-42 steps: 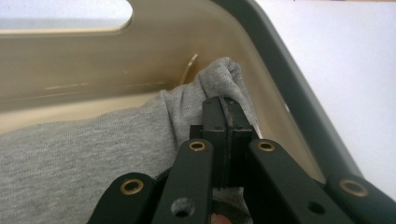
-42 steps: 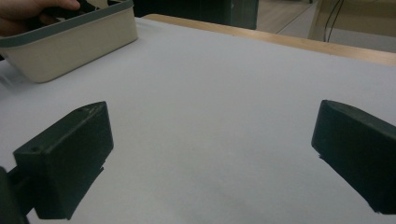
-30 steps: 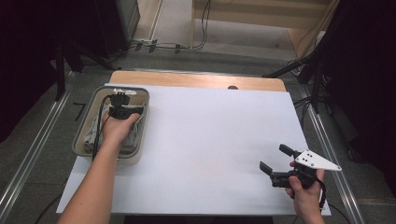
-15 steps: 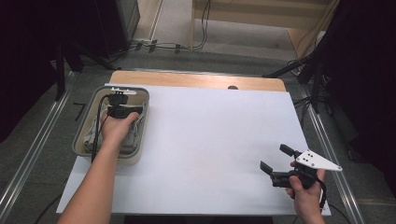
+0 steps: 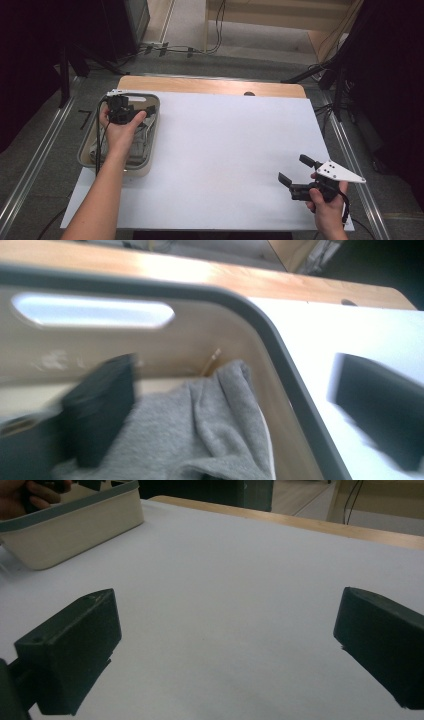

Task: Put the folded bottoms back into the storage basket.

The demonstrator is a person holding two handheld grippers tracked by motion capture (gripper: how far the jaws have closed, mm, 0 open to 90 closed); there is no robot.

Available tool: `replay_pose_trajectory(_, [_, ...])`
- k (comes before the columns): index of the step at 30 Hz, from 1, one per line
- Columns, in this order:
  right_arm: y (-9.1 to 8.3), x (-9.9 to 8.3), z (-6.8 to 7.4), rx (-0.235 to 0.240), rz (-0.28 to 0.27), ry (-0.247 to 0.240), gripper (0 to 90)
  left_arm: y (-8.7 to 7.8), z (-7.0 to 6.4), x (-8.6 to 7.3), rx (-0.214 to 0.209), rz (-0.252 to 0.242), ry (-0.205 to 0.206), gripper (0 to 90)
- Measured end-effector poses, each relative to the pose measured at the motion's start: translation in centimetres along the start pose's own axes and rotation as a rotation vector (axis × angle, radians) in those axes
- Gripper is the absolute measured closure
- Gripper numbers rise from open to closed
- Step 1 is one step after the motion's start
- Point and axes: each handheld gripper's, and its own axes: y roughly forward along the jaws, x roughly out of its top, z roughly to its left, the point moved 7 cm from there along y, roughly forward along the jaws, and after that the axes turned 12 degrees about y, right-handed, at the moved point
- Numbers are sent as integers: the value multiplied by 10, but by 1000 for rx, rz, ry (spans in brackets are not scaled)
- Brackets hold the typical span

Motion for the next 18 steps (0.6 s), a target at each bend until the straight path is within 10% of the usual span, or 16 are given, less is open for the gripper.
replay_pose_trajectory(18, [0,0,0,-1,-1,1,0,-27,-19,23,-39,-166,58,0])
